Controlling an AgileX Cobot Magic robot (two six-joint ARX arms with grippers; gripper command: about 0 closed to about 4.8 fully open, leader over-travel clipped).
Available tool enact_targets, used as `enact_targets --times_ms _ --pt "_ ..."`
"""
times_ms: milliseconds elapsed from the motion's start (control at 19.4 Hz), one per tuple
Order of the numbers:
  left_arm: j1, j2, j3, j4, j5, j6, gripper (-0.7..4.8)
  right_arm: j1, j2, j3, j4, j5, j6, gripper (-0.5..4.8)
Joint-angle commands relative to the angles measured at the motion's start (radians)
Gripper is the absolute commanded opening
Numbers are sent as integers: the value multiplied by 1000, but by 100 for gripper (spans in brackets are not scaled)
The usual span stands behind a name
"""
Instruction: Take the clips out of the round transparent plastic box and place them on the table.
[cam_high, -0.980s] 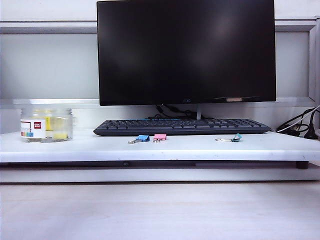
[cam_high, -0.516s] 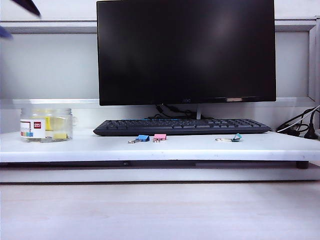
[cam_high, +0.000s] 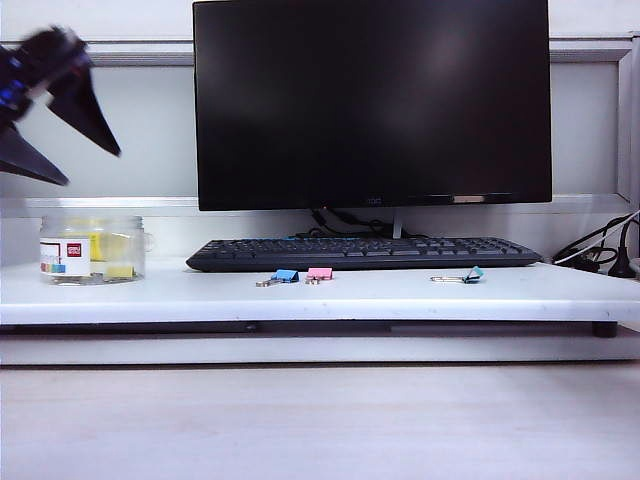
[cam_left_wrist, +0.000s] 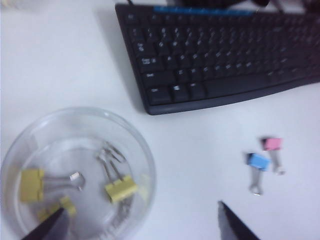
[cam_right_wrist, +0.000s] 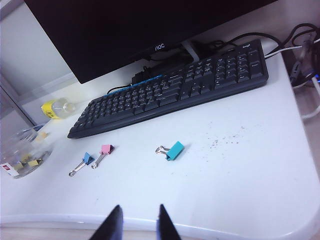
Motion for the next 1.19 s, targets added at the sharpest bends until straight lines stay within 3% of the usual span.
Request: enact_targets --times_ms 52,206,310,568,722,1187 --pt "-42 34 55 -34 -86 106 335 0 -2 1 3 -5 3 95" --pt "-78 57 114 -95 -226 214 331 0 -2 1 -19 -1 -1 95" --pt "-78 71 150 -126 -277 225 332 0 -2 1 -27 0 -1 95" --pt "-77 124 219 -193 -277 244 330 -1 -2 1 -27 2 -5 95" --pt "-86 142 224 -204 -276 245 275 -1 -2 1 -27 2 -5 95" --pt "-91 174 224 -233 -274 246 275 -1 -2 1 -27 2 -19 95"
